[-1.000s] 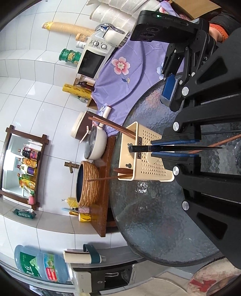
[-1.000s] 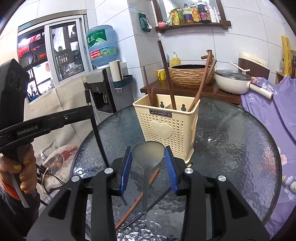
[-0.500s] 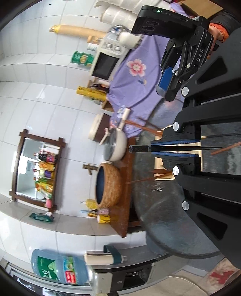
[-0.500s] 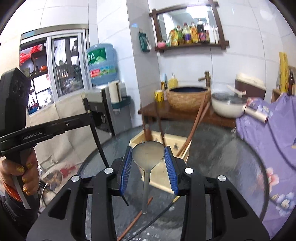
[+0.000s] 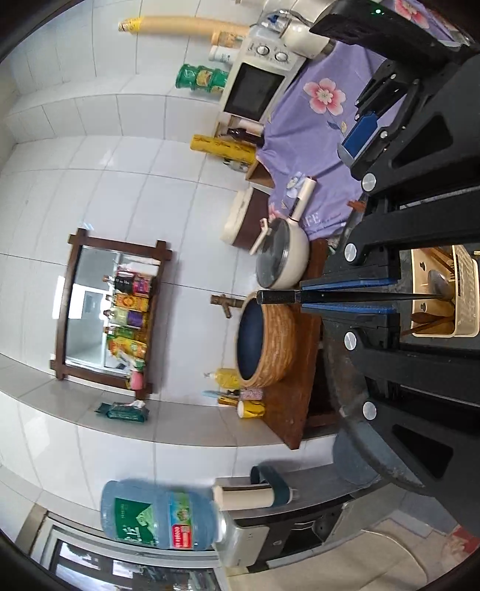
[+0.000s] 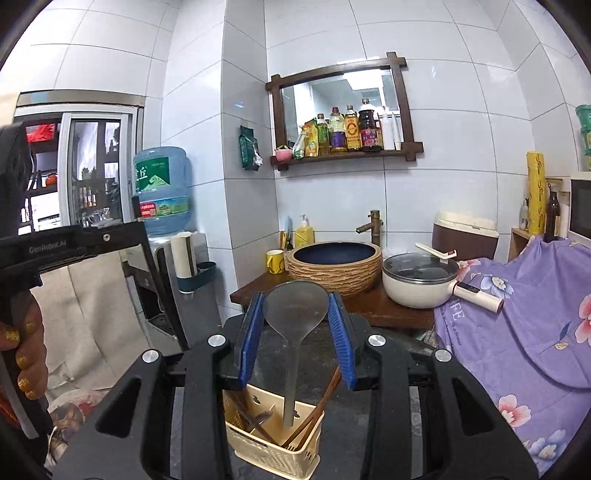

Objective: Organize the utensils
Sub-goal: 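Open both tools to release the spoon and chopstick into the holder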

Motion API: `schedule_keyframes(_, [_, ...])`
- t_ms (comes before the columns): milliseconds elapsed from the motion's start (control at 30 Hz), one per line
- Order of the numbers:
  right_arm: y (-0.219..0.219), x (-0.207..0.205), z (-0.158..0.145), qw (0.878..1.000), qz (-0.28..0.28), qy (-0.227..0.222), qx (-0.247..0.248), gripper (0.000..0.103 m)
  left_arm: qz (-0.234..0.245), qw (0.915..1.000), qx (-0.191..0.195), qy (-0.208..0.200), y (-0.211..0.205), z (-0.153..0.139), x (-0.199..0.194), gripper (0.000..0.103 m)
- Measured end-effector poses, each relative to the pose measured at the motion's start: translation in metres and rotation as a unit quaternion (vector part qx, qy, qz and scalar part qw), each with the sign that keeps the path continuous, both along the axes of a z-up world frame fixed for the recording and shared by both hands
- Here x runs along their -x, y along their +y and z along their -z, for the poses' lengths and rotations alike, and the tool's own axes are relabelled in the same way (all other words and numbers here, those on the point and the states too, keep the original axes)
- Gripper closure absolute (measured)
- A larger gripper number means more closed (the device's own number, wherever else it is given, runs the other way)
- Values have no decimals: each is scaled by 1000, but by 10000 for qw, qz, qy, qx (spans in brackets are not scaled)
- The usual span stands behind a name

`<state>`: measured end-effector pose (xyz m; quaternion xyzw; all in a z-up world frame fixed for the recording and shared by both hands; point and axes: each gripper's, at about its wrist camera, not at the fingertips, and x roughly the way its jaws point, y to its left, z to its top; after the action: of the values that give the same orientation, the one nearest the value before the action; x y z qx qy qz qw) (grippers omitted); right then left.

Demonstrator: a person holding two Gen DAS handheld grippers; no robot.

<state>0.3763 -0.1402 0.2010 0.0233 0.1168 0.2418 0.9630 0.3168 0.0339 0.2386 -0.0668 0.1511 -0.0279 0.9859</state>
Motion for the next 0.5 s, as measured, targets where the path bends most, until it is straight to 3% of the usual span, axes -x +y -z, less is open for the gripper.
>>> schedule_keyframes(300, [8, -19, 64, 9978, 3, 644, 155, 66, 37, 9979, 39, 653, 3, 70, -19, 96])
schedule_keyframes(500, [13, -19, 91, 9953, -38, 924, 293, 66, 139, 9956, 16, 929, 2, 100, -19, 96])
